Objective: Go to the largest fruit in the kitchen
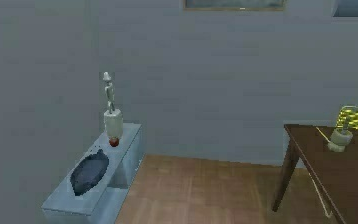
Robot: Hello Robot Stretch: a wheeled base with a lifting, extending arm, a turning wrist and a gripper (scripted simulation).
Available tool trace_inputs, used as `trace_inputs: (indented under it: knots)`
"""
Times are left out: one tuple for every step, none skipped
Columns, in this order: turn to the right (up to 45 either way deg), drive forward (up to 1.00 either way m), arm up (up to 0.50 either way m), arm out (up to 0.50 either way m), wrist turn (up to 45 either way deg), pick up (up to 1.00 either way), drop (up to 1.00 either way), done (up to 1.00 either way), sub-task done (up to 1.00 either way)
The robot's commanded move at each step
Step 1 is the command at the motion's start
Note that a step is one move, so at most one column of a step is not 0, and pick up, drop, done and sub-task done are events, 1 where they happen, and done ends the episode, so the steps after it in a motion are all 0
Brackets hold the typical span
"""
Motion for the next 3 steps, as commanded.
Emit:
trace_inputs:
  knots:
    - [3.0, 0.00, 0.00, 0.00, 0.0, 0.00, 0.00, 0.00, 0.00]
    - [0.0, 0.65, 0.00, 0.00, 0.0, 0.00, 0.00, 0.00, 0.00]
    - [-45.0, 0.00, 0.00, 0.00, 0.0, 0.00, 0.00, 0.00, 0.00]
